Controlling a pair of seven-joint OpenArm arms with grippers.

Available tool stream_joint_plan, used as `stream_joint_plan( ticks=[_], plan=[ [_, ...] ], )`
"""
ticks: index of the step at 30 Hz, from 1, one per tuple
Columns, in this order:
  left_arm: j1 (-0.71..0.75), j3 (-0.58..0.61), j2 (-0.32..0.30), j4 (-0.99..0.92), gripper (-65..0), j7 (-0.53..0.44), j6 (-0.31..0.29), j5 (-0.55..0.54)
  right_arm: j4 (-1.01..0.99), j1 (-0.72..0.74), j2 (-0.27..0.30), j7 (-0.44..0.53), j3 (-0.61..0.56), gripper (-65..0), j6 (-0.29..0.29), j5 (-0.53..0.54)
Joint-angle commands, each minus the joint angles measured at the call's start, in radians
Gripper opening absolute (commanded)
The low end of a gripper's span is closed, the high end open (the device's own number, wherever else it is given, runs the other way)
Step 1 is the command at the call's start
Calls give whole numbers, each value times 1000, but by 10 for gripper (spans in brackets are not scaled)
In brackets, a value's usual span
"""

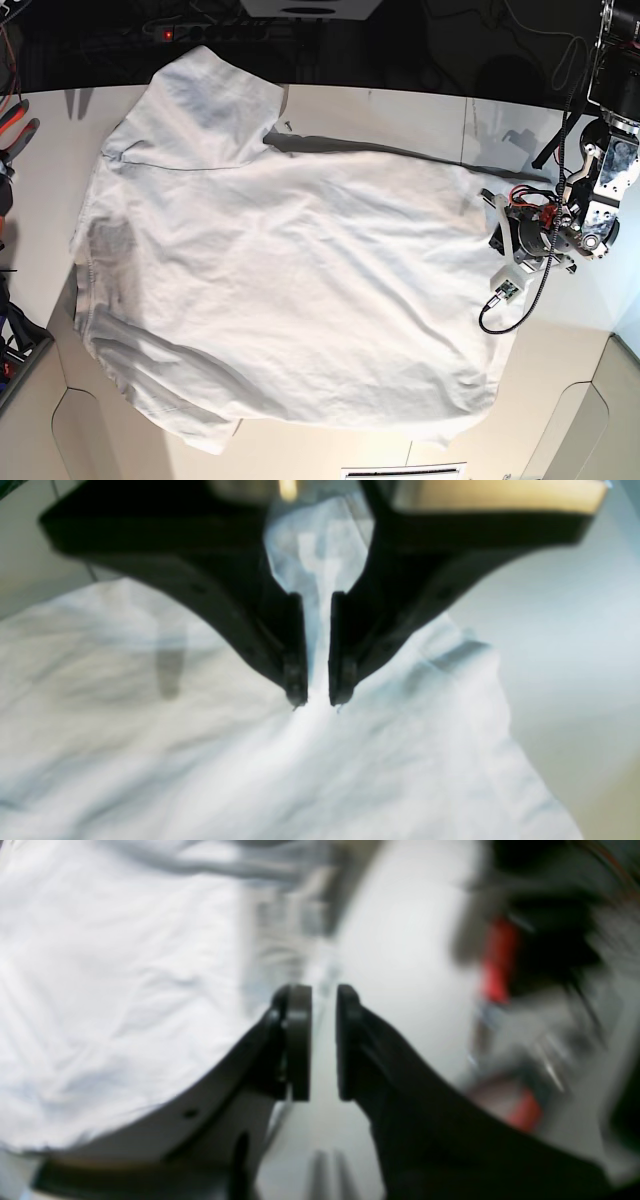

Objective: Layout the t-shirt on the table in an organized manner, then fold the t-shirt properly
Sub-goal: 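Move the right gripper to the shirt's shoulder corner and grasp it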

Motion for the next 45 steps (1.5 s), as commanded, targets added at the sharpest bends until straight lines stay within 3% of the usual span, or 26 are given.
stream_joint_plan(
  ticks=[1, 6, 9, 11, 13, 23, 38, 45],
  plan=[
    [-19, -9, -17, 13, -563, -14, 1, -1, 9, -11, -11, 19, 36, -566, 5, 32],
    [-19, -9, -16, 13, -563, -30, 1, -1, -96, -37, -86, 24, 61, -539, 25, 56],
    [-19, -9, -17, 13, -563, -29, 1, -1, -190, -36, -78, 36, 11, -380, 64, 56],
    [-19, -9, -16, 13, -563, -30, 1, -1, -243, -34, -74, 80, -19, -322, 68, 56],
    [-19, -9, -16, 13, -563, -36, 1, -1, -288, -28, -74, 118, -47, -322, 68, 56],
    [-19, -9, -11, 13, -563, -44, 1, -2, -373, 5, -77, 87, -180, -323, 68, 71],
    [-19, -9, -11, 13, -563, -51, 2, -2, -374, 4, -113, 27, -187, -325, 69, 86],
    [-19, -9, -11, 13, -455, -85, 131, 45, -374, 4, -114, -11, -190, -325, 83, 123]
  ],
)
